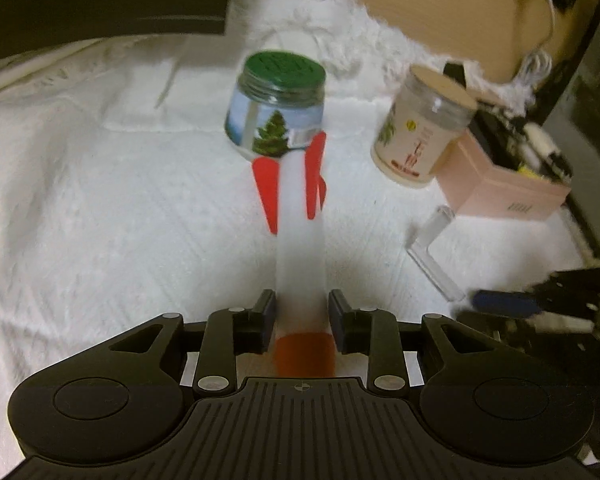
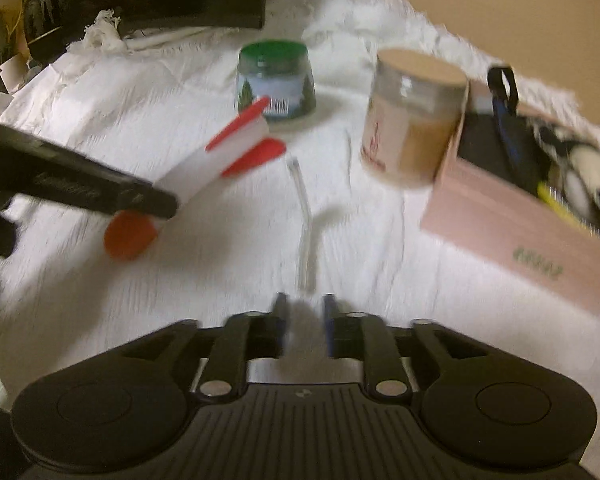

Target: Organize soft objects

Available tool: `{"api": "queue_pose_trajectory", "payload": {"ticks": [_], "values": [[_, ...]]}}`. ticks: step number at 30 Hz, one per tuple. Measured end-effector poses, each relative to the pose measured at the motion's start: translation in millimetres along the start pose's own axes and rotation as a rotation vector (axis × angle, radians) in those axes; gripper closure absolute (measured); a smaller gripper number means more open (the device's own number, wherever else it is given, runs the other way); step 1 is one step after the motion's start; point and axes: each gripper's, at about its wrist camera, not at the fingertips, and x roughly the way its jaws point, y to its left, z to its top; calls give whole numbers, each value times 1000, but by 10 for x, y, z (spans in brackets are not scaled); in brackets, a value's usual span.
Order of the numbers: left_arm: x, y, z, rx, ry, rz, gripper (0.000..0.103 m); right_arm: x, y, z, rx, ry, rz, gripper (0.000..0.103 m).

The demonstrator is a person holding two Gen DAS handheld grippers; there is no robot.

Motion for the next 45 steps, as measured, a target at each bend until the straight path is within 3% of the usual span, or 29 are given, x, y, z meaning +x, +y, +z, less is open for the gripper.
{"api": "queue_pose_trajectory", "payload": {"ticks": [1, 4, 10, 14, 20, 34, 41, 45], "values": [[47, -22, 13, 11, 10, 7, 71, -12, 13, -49, 9, 2, -1, 59], [196, -85, 37, 26, 46, 17, 70, -56, 35, -172, 25, -8, -5, 48], [307, -168, 122, 46, 39, 23, 69, -63, 17, -257, 44, -20, 6, 25], [336, -115, 167, -7, 39, -11, 69, -28, 83, -271, 13, -13, 10, 14], [326, -138, 139, 32, 30, -9, 69, 25, 143, -268, 25, -1, 8, 1], [322, -171, 128, 58, 24, 9, 68, 161, 184, -79, 40, 60, -16, 0], [325, -165, 131, 59, 26, 6, 68, 153, 193, -104, 35, 25, -21, 0], [316, -143, 126, 45, 22, -3, 70, 75, 208, -63, 30, -25, -29, 11]]}}
